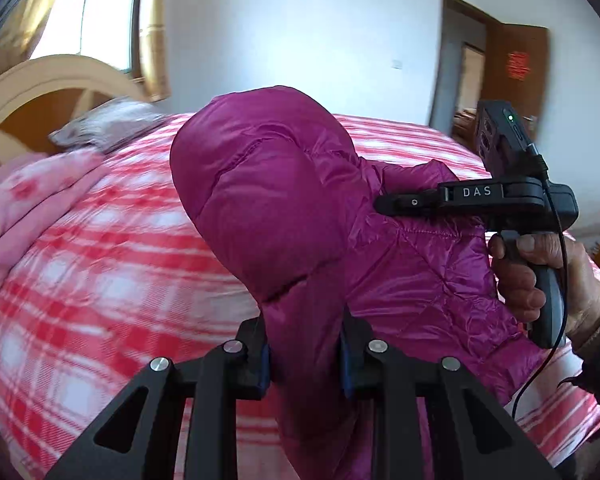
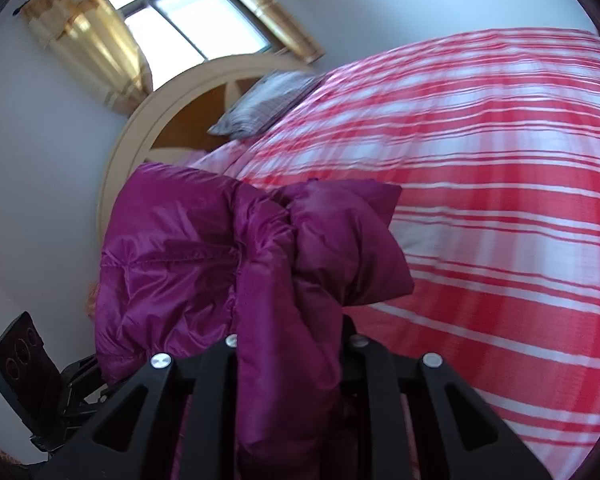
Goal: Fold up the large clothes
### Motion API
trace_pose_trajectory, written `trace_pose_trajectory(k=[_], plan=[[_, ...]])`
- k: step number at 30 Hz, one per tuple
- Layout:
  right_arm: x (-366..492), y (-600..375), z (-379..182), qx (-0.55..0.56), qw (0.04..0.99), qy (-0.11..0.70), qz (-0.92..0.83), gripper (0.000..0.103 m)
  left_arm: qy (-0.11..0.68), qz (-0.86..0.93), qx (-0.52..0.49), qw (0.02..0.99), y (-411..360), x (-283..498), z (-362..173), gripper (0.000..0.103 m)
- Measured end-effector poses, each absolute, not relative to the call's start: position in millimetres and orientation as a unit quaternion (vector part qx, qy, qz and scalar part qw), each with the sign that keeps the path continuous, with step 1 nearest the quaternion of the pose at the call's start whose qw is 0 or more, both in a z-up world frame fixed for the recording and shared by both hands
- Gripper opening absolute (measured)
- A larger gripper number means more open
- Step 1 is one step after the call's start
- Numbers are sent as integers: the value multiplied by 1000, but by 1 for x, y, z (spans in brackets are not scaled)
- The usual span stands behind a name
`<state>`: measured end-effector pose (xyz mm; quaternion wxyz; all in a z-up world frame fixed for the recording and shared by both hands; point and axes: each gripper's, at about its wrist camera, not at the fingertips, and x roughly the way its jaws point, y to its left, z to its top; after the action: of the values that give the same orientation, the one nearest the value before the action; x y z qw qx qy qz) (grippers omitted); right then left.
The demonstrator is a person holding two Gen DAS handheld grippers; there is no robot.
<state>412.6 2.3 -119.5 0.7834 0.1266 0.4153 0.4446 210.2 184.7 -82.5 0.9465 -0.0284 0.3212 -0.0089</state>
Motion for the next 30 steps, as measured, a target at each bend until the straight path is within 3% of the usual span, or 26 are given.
trace_pose_trajectory(k=[4, 10, 15, 19, 21, 24, 30], plan=[[418, 65, -139, 102, 764, 440, 461, 21, 345, 24, -33, 938, 225, 205, -111, 29], [424, 106, -179, 84, 743, 481, 457, 23, 353, 38, -81, 931, 254, 200, -147, 49], [431, 105, -185, 77, 746, 487, 448, 25, 308, 68, -85, 945, 254, 198, -119, 52], [431, 108, -181, 65, 753, 483, 443, 29, 263, 140, -11, 955, 241, 212, -100, 68], [428, 108, -178, 58, 759, 480, 437, 32, 282, 162, 14, 946, 241, 234, -112, 68], [424, 105, -171, 36, 786, 470, 400, 48, 338, 185, 22, 922, 253, 263, -150, 68], [372, 95, -107, -20, 875, 341, 343, 58, 320, 190, -41, 927, 260, 254, -173, 69]])
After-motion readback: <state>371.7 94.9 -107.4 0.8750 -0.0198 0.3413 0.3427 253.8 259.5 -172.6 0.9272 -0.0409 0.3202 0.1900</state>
